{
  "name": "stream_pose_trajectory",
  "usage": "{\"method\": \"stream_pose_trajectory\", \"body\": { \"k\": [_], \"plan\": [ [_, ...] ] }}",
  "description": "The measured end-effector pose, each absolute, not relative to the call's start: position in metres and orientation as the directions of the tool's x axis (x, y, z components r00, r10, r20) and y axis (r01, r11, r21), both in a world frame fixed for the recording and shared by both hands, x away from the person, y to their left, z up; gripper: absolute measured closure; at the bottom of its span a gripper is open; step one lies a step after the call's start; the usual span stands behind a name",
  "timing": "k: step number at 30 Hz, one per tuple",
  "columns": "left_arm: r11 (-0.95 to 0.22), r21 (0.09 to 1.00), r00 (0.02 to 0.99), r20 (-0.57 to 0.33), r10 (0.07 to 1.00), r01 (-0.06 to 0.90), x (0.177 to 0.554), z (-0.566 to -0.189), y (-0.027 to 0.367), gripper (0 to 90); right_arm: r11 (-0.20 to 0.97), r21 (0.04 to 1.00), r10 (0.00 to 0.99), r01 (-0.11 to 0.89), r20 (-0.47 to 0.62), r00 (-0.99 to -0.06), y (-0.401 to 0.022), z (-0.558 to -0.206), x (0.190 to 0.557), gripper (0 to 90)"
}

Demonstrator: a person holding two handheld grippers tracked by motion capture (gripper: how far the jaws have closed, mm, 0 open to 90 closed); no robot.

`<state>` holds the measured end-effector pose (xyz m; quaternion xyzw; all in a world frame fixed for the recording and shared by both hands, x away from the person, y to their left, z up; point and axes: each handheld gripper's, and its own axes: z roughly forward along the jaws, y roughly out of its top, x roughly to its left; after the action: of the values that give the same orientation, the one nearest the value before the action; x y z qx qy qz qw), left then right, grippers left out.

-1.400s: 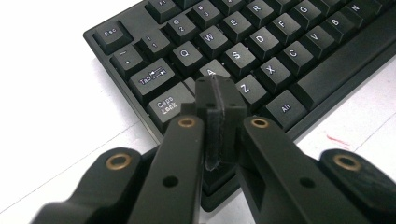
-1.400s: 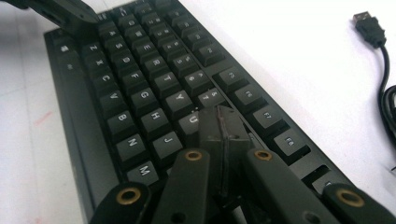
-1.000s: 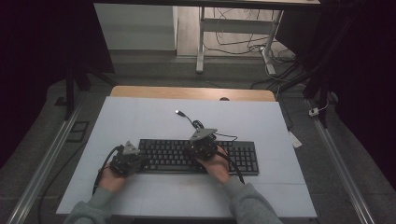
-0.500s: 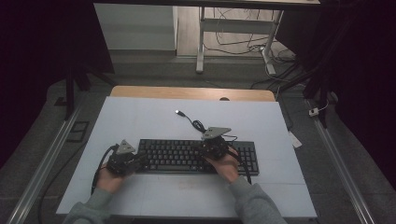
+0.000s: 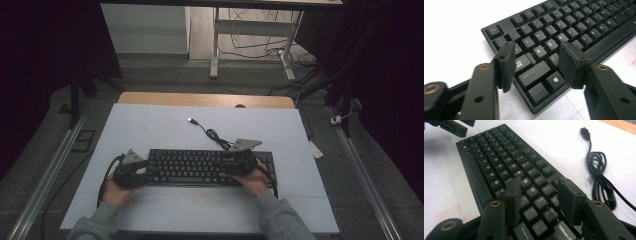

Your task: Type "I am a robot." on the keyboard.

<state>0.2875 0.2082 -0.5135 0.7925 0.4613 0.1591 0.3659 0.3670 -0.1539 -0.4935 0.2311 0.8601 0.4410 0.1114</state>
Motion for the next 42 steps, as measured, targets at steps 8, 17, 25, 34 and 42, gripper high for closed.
{"method": "stream_pose_trajectory", "body": {
  "k": [8,17,25,34,42],
  "plan": [
    [-0.292,0.722,0.525,-0.114,0.844,0.627,0.289,-0.513,0.211,37.9,0.494,0.816,0.509,0.300,0.008,-0.861,-0.170,-0.494,0.361,49.8],
    [-0.342,0.732,0.607,-0.121,0.786,0.589,0.289,-0.504,0.204,36.9,0.492,0.819,0.512,0.295,0.002,-0.859,-0.172,-0.493,0.361,49.2],
    [-0.387,0.736,0.653,-0.097,0.751,0.555,0.291,-0.494,0.196,37.9,0.492,0.816,0.517,0.304,0.007,-0.856,-0.173,-0.493,0.359,49.1],
    [-0.426,0.727,0.693,-0.095,0.715,0.539,0.306,-0.483,0.178,39.0,0.473,0.820,0.540,0.322,0.019,-0.841,-0.186,-0.496,0.350,49.0],
    [-0.436,0.737,0.720,-0.098,0.687,0.517,0.309,-0.478,0.167,41.1,0.459,0.832,0.550,0.312,0.010,-0.835,-0.191,-0.495,0.350,49.0]
  ]
}}
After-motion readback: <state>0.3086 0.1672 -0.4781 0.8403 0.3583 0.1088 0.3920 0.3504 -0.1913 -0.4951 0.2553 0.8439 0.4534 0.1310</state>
